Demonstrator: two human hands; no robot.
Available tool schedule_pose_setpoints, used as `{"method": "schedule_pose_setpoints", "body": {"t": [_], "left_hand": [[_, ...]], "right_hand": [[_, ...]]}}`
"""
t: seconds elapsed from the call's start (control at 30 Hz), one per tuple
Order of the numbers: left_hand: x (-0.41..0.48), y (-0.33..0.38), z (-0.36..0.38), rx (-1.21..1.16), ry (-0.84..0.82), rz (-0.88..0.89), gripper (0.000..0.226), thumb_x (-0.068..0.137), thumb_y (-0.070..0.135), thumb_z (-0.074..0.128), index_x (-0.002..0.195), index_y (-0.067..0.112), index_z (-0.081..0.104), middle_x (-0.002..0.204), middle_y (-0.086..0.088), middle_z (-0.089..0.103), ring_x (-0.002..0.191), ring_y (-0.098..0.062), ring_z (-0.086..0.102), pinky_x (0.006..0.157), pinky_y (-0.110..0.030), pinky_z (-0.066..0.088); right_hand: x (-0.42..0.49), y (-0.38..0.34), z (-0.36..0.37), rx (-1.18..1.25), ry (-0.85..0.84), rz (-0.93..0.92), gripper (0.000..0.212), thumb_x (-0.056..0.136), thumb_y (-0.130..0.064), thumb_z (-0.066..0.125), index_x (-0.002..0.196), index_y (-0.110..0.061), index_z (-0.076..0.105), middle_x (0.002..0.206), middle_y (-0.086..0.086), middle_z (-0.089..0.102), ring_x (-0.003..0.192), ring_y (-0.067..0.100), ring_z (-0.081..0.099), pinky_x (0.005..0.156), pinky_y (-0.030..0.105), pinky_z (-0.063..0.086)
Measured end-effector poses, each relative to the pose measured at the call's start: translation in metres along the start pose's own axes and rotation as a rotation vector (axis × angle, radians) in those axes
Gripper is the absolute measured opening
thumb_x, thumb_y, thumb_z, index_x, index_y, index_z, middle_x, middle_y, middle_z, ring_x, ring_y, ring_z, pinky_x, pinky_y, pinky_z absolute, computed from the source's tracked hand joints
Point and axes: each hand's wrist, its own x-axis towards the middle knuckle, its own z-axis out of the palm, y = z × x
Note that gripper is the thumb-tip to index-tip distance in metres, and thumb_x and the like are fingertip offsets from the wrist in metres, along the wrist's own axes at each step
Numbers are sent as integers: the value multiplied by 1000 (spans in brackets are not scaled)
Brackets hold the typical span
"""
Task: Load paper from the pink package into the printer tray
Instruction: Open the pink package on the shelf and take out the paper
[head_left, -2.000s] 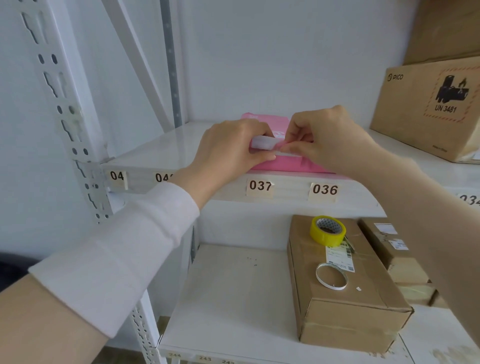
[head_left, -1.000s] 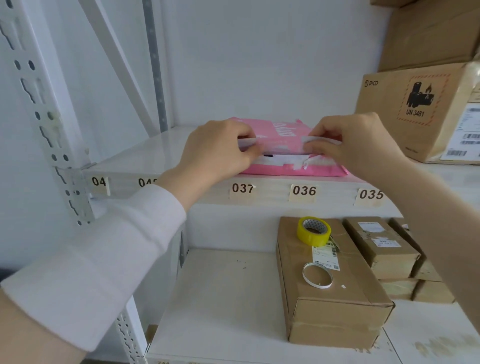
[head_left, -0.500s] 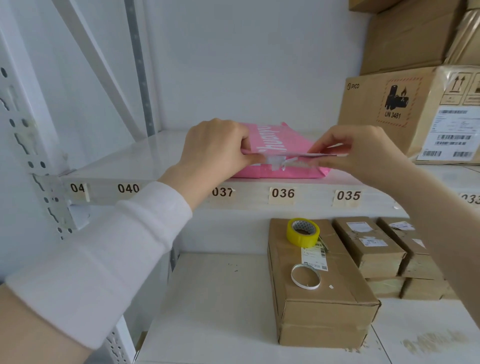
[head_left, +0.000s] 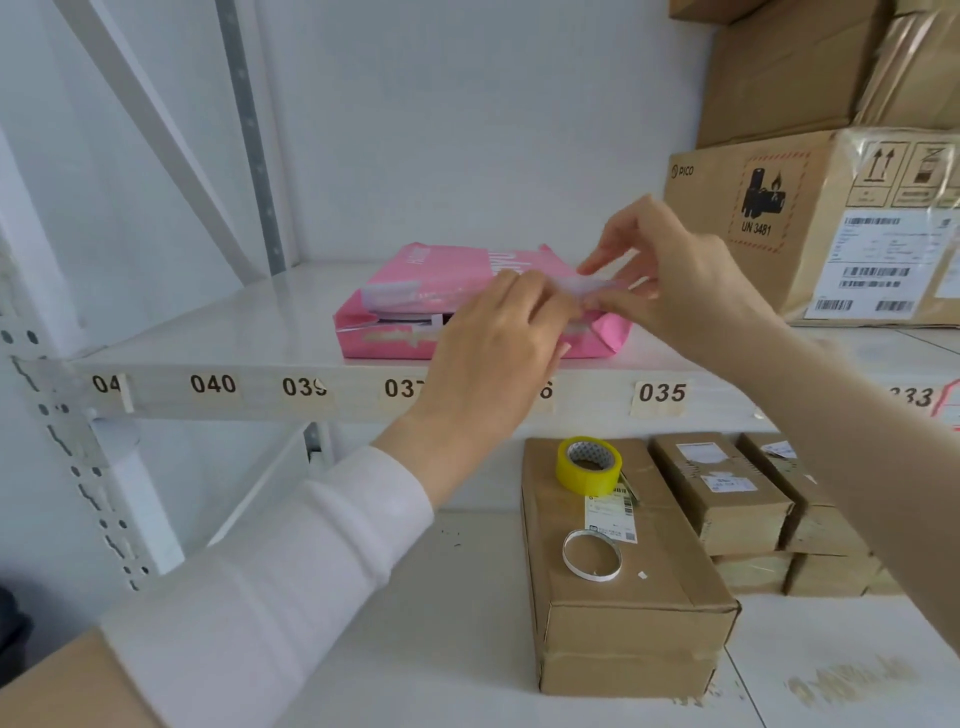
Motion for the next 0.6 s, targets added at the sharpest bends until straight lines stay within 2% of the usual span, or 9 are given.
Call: {"method": "schedule_pose_setpoints", "body": {"t": [0.03, 0.1, 0.13, 0.2, 0.27, 0.33, 0.4, 0.47, 0.6], "left_hand": [[1, 1, 2, 5, 19, -20, 21, 72, 15, 66, 93, 8, 65, 89, -12, 64, 80, -31, 59, 64, -37, 50], [3, 3, 4, 5, 35, -37, 22, 70, 13, 71, 91, 8, 64, 87, -13, 63, 79, -32, 59, 61, -37, 49], [3, 4, 6, 4, 39, -45, 22, 71, 14, 72, 90, 8, 64, 86, -13, 62, 79, -32, 58, 61, -37, 48], [5, 4, 8, 12, 52, -62, 21, 71, 17, 72, 88, 9, 62, 84, -12, 62, 78, -32, 59, 59, -35, 46], [8, 5, 9, 7, 61, -94, 20, 72, 21, 72, 86, 10, 62, 82, -10, 62, 76, -31, 60, 58, -33, 45], [10, 6, 9, 5, 69, -116, 21, 71, 25, 73, 83, 11, 62, 79, -8, 63, 75, -30, 61, 56, -31, 43], [13, 7, 8, 17, 78, -129, 22, 69, 27, 76, 79, 12, 63, 76, -7, 63, 71, -28, 61, 52, -28, 38], [15, 8, 7, 15, 87, -148, 21, 69, 28, 76, 76, 13, 63, 73, -5, 63, 68, -27, 61, 50, -26, 33], [16, 9, 5, -37, 95, -178, 20, 68, 27, 77, 75, 14, 63, 73, -5, 64, 70, -28, 62, 51, -25, 32]], "right_hand": [[-3, 2, 1, -108, 82, -112, 24, 79, -15, 69, 96, -13, 52, 93, -1, 67, 79, 18, 67, 65, 39, 55], [-9, 8, 0, -347, 175, -375, 9, 85, -18, 64, 91, -13, 60, 100, 7, 68, 85, 25, 65, 51, 41, 53], [-10, 12, -2, -427, 169, -461, 7, 87, -19, 61, 87, -13, 64, 103, 9, 68, 91, 28, 64, 49, 39, 53], [-13, 18, -3, -524, 114, -556, 17, 89, -25, 59, 81, -14, 69, 108, 12, 68, 104, 31, 61, 61, 37, 53], [-14, 21, -3, -567, 71, -589, 18, 87, -28, 61, 77, -15, 68, 109, 12, 68, 112, 31, 59, 78, 39, 47], [-13, 22, 1, -592, 66, -582, 15, 84, -27, 65, 75, -14, 66, 106, 11, 69, 113, 32, 58, 86, 36, 41], [-12, 22, 4, -583, 97, -546, 15, 83, -23, 65, 72, -12, 64, 102, 12, 69, 113, 30, 57, 87, 33, 37], [-12, 21, 8, -566, 125, -519, 14, 83, -18, 64, 72, -11, 62, 102, 12, 68, 116, 27, 48, 87, 32, 36], [-19, 19, 13, -550, 164, -461, 10, 82, -13, 63, 73, -8, 60, 104, 15, 65, 115, 28, 39, 89, 36, 39]]}}
